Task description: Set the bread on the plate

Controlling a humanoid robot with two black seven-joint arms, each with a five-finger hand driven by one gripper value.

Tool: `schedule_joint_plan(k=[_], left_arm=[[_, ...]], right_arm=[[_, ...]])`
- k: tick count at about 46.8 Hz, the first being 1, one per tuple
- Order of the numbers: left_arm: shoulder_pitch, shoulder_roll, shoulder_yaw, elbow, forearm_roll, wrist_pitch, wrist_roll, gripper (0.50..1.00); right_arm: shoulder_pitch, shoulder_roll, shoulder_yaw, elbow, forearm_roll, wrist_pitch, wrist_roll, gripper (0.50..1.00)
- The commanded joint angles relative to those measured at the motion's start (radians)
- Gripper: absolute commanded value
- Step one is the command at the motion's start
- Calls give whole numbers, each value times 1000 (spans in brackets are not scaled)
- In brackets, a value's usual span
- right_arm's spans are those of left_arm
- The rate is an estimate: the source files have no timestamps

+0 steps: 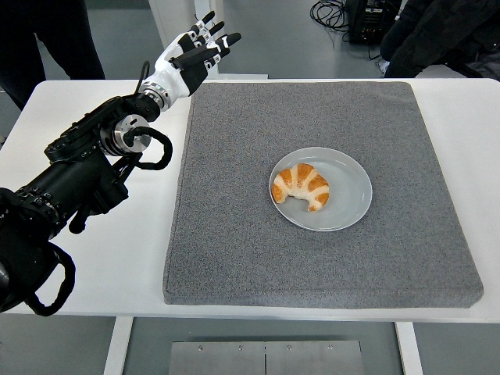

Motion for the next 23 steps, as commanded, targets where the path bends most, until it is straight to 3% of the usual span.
schedule_joint_plan(k=[1, 23], left_arm=[[-1, 0, -1, 9, -10, -1, -9, 1000], [1, 0, 10, 11, -24, -9, 0, 1000]], right_arm=[[9, 0, 1, 2, -1, 0, 0, 1000], [15, 0, 1, -11, -1, -3, 0, 1000]])
